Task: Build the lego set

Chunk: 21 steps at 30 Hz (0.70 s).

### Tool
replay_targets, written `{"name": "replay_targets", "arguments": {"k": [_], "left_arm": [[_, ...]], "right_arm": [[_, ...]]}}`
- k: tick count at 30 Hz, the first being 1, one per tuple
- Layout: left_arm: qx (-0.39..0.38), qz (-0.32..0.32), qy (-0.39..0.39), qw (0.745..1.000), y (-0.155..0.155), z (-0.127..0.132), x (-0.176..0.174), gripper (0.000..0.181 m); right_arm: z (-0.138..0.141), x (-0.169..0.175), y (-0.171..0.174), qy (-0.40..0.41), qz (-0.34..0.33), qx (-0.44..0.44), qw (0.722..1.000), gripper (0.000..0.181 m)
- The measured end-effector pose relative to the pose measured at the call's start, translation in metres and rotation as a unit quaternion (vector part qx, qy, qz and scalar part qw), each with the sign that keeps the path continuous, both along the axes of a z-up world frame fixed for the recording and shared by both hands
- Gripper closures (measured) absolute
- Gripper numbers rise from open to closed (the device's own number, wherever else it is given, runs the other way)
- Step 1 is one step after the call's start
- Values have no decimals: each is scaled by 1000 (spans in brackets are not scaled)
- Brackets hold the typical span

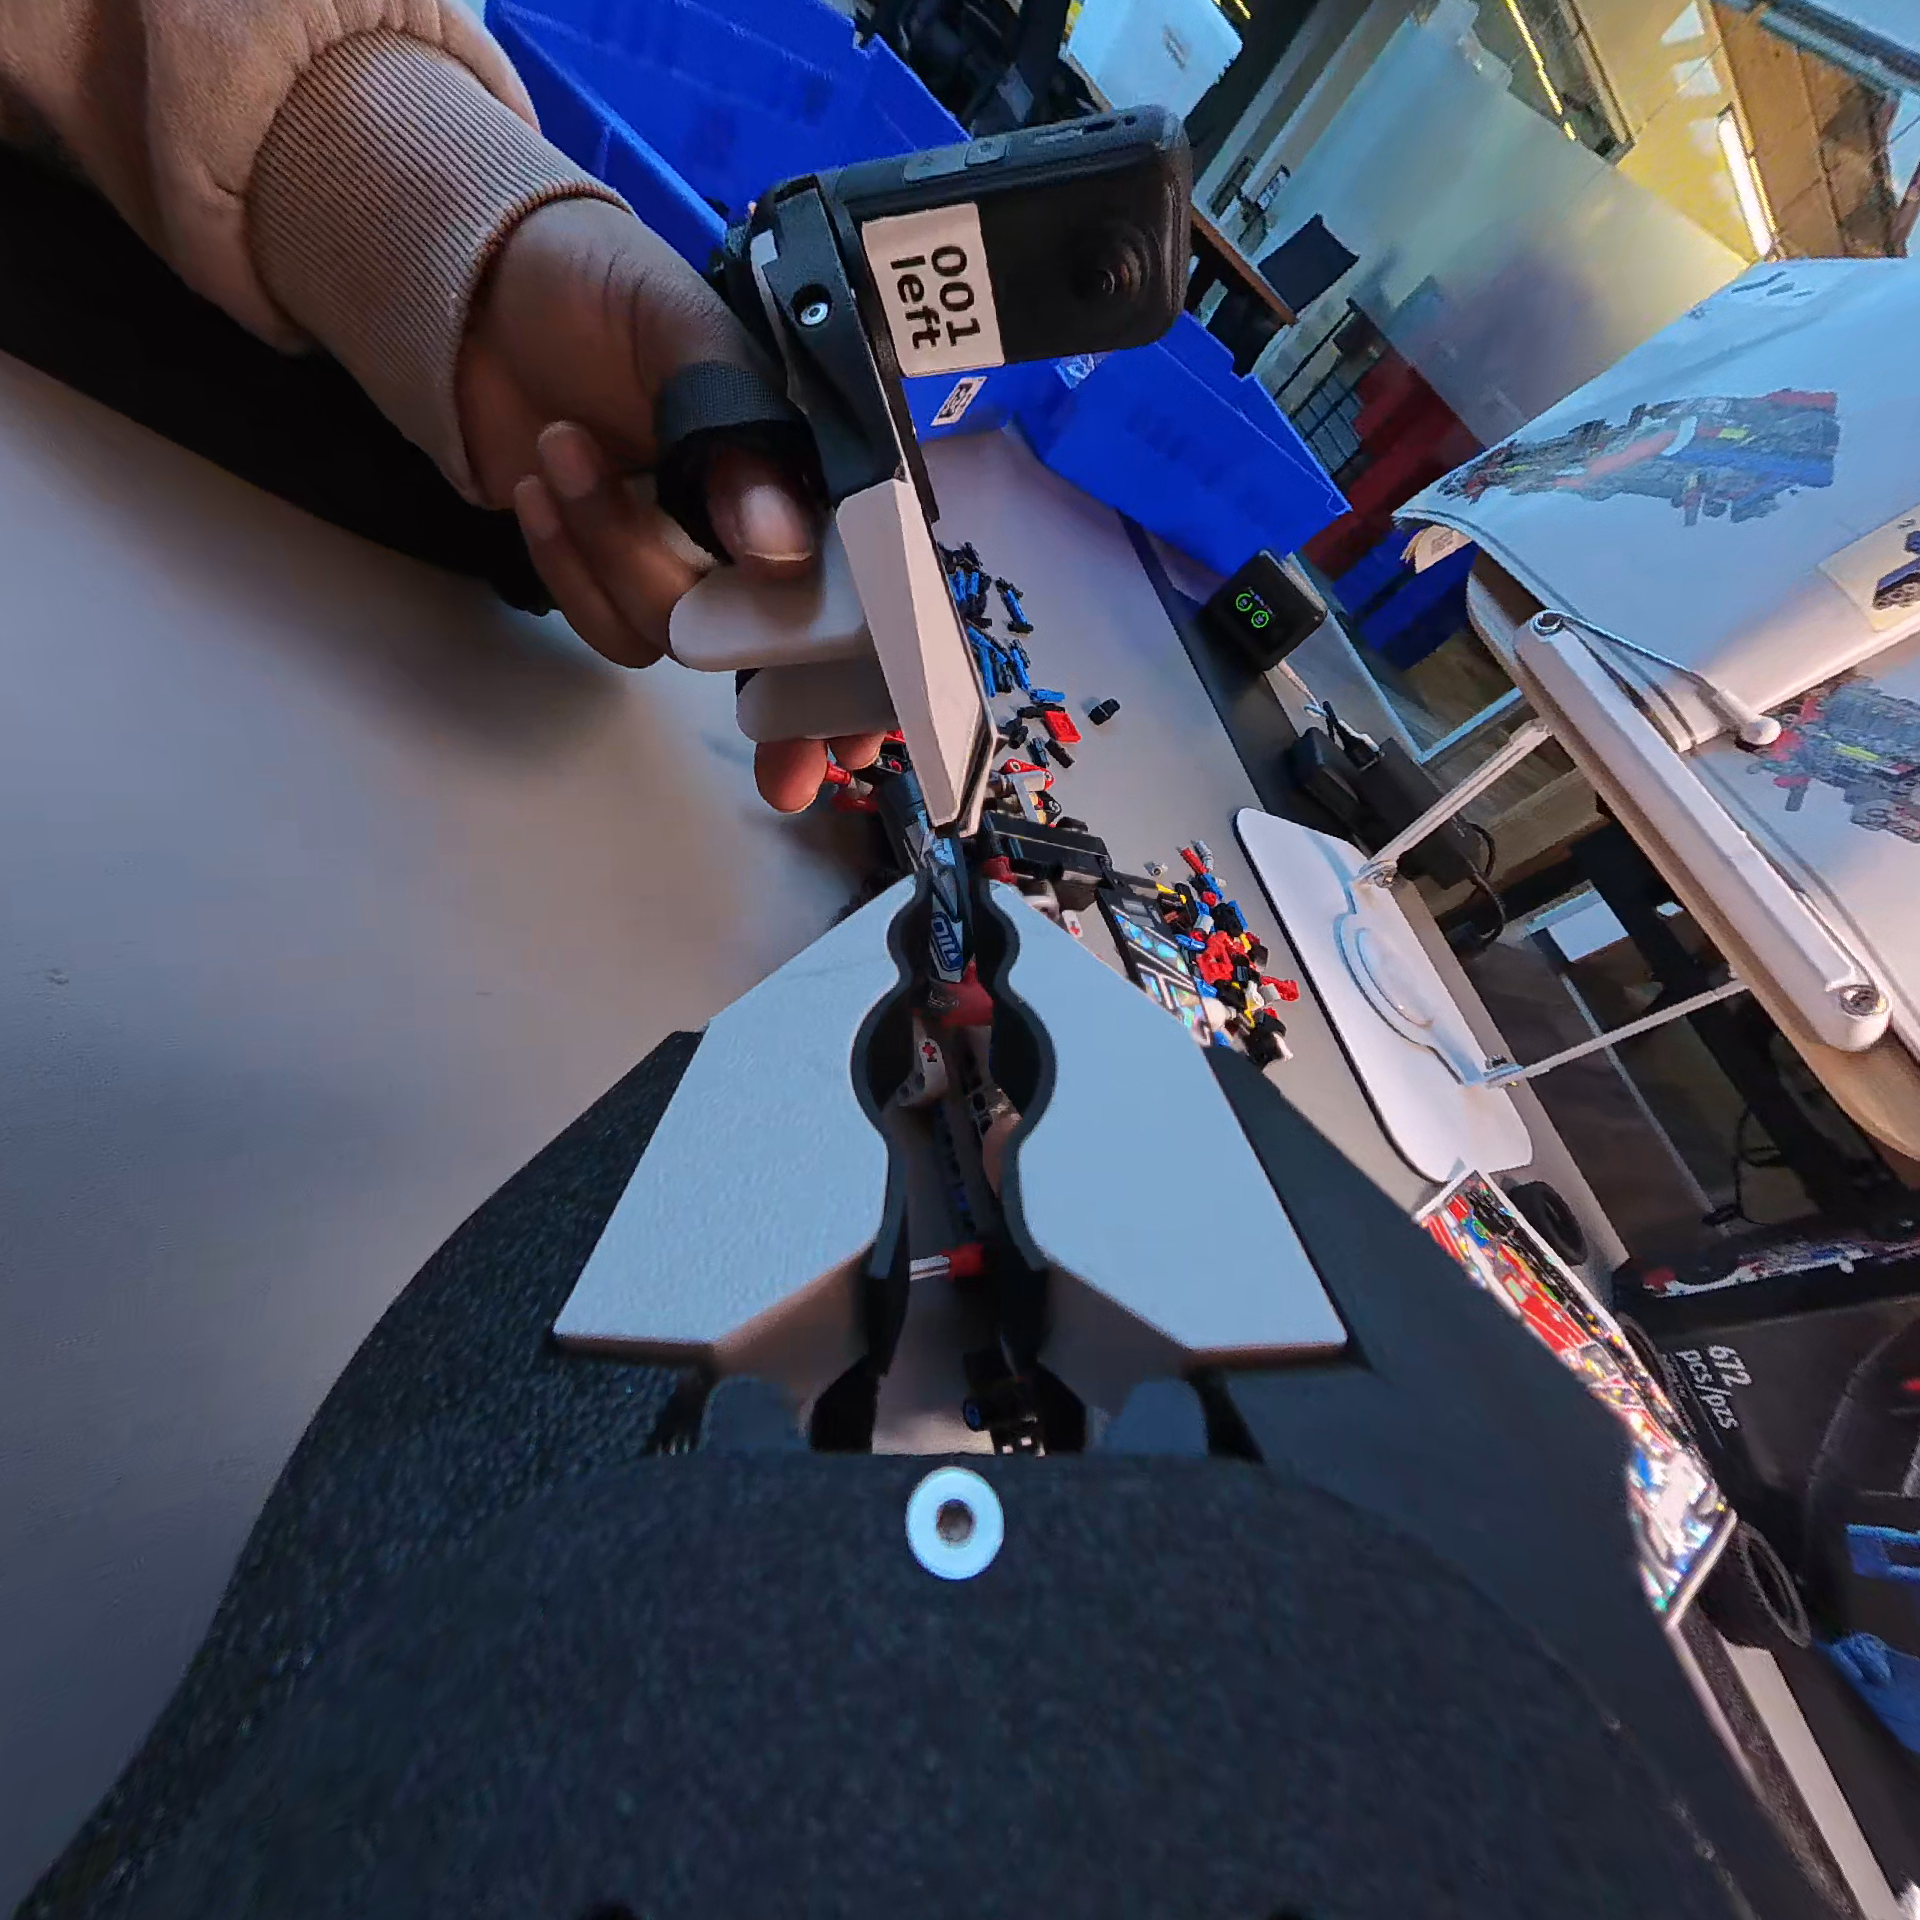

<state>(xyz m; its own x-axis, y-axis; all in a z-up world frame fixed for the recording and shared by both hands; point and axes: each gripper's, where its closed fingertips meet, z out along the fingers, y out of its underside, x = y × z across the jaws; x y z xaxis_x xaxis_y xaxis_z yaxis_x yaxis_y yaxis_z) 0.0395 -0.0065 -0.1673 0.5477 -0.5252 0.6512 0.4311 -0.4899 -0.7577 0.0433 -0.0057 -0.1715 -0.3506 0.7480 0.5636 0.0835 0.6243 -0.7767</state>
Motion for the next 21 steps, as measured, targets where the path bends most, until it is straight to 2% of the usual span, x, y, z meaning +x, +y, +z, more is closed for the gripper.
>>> {"name": "replay_targets", "arguments": {"k": [3,6,12,21], "left_arm": [[-6,1,-9,1000,2,-1,0,181],[-7,7,-15,1000,4,0,-3,181],[-6,3,-42,999,2,2,-6,181],[-5,-5,-35,999,0,-1,-1,181]], "right_arm": [[-3,-1,3,-4,-4,4,1000,160],[-3,-2,6,2,-12,14,1000,154],[-5,-2,4,-3,-8,12,1000,158],[-8,-1,-2,-10,1,8,1000,173]]}}
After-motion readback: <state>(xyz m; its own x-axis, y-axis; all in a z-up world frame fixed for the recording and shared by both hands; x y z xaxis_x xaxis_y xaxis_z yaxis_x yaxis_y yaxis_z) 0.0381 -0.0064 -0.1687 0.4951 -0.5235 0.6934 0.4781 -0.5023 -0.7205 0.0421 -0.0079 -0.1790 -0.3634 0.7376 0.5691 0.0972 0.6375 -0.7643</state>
